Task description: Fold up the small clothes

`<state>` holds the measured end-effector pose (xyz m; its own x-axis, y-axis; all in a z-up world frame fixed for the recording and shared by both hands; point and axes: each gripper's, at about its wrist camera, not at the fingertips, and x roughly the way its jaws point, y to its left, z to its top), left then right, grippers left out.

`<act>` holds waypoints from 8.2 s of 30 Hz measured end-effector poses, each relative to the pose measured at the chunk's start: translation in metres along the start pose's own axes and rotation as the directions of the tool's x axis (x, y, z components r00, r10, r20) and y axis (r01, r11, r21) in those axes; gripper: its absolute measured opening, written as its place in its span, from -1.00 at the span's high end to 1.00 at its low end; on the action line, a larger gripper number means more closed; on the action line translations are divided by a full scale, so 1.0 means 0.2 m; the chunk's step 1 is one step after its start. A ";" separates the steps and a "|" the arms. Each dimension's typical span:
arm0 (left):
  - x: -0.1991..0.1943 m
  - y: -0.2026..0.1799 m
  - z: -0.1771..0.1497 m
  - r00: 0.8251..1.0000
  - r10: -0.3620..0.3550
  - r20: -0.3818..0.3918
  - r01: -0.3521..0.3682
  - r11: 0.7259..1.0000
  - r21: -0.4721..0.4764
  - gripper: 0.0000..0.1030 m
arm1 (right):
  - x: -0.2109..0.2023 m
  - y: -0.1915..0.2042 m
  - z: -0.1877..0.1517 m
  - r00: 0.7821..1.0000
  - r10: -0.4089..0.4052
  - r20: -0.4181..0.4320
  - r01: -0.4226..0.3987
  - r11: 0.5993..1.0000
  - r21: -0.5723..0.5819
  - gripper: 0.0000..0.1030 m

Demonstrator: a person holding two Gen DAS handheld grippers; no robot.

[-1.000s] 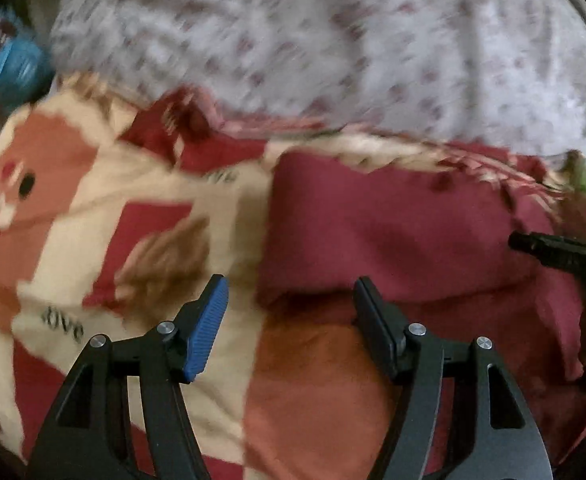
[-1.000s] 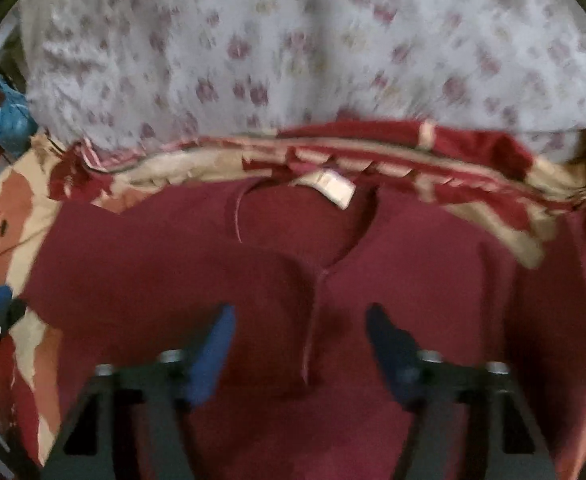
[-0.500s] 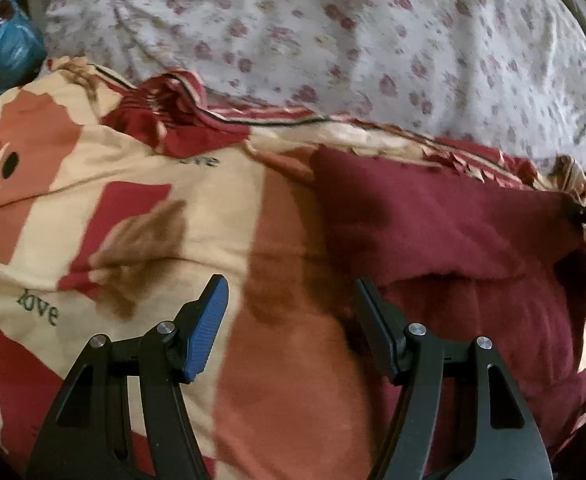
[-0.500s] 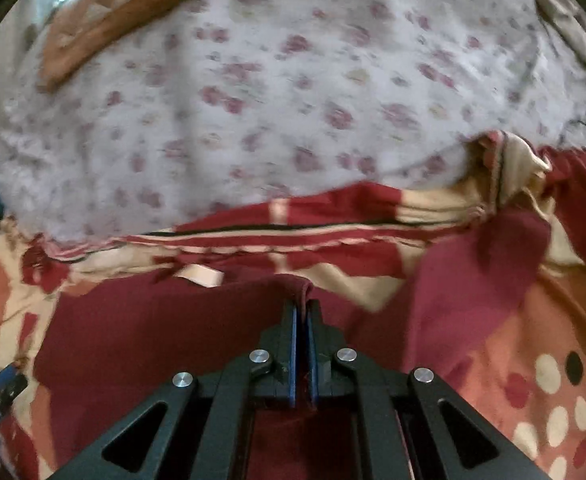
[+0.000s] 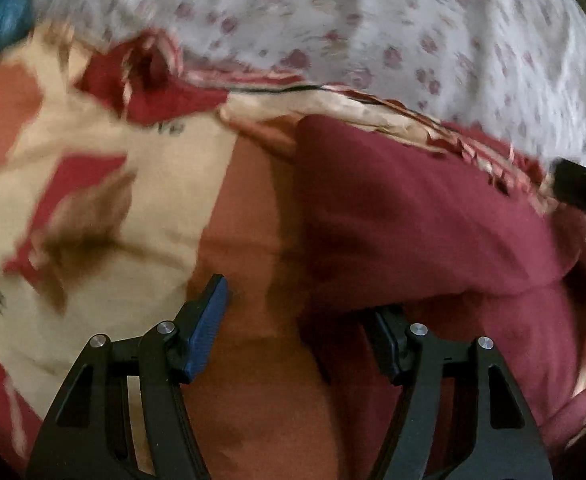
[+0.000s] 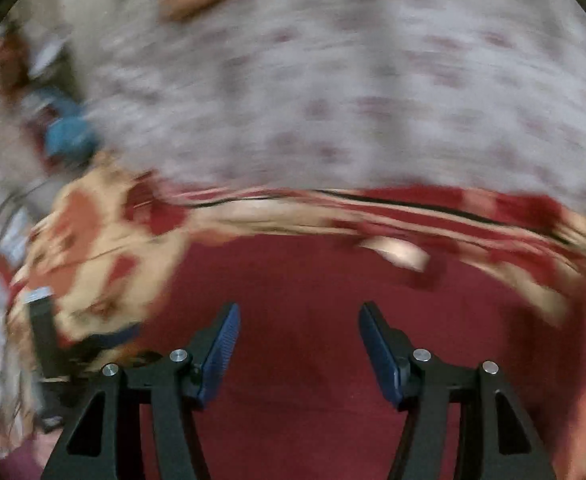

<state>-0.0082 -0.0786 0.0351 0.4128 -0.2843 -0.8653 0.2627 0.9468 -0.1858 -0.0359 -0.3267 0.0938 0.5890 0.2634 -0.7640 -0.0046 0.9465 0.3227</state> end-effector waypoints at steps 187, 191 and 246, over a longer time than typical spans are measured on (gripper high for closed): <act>-0.44 -0.16 -0.48 0.984 -0.148 -0.101 0.158 0.982 0.100 -0.11 | -0.43 -0.72 -0.68 0.952 -0.300 -0.063 0.305 0.916 0.259 0.73; -0.52 -0.18 -0.66 0.978 -0.155 -0.143 0.177 0.972 0.156 -0.11 | -0.64 -0.64 -0.72 0.981 -0.189 -0.049 0.195 0.955 0.226 0.67; -0.61 0.11 -1.01 0.924 -0.151 -0.352 0.200 0.974 0.107 0.82 | -0.62 -0.03 -1.65 0.920 0.240 -0.309 -0.201 0.968 0.152 0.86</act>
<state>-0.2287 0.0066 0.0432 0.0346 -0.3524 -0.9352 0.4313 0.8494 -0.3041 -0.3749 -0.3043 0.0023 0.2908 0.5269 -0.7986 0.0004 0.8346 0.5508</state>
